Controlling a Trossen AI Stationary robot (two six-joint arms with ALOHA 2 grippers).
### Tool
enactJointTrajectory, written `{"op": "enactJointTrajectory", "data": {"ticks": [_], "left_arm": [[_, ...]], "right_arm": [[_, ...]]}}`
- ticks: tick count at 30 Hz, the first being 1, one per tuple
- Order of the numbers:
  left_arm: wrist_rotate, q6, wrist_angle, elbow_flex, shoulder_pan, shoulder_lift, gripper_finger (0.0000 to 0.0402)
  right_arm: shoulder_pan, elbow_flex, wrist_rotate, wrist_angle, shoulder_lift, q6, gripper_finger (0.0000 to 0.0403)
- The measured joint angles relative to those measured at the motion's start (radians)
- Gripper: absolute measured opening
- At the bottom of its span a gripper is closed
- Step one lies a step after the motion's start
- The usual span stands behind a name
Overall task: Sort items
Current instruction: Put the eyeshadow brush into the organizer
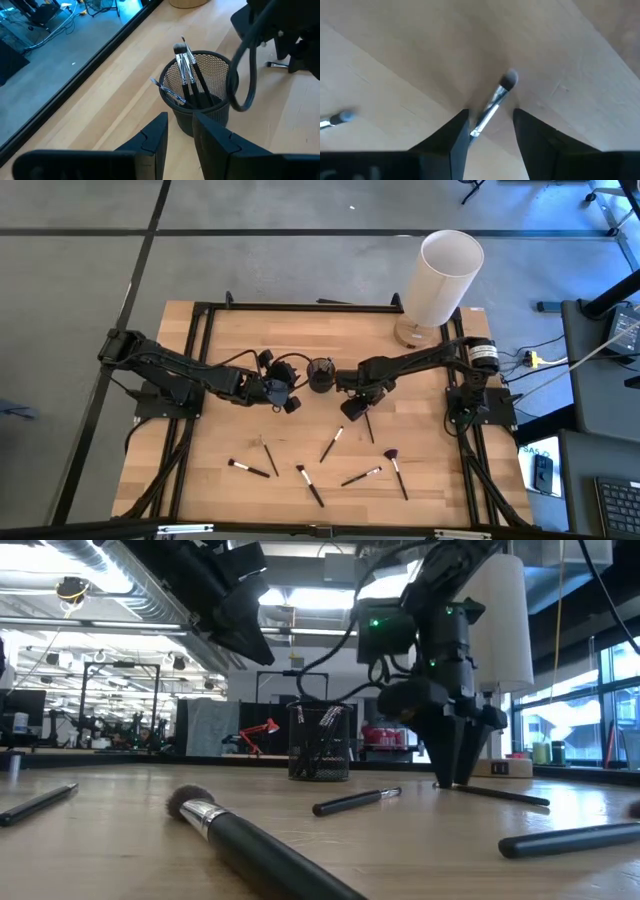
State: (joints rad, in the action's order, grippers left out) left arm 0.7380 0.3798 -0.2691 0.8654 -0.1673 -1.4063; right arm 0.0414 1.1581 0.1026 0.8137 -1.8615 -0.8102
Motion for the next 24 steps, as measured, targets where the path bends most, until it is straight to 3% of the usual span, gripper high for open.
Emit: {"op": "enactJointTrajectory", "data": {"ticks": [7,17,24], "left_arm": [[0.000,0.000,0.000,0.000,0.000,0.000,0.0086],[0.000,0.000,-0.005,0.000,0.000,0.000,0.0086],[0.000,0.003,-0.004,0.000,0.000,0.000,0.0086]], "right_arm": [[-0.010,0.003,0.013,0.018,-0.096,0.024,0.0114],[-0.024,0.004,-0.020,0.044,-0.106,0.041,0.0024],[-0.025,0.006,-0.028,0.033,-0.106,0.059,0.0018]]}}
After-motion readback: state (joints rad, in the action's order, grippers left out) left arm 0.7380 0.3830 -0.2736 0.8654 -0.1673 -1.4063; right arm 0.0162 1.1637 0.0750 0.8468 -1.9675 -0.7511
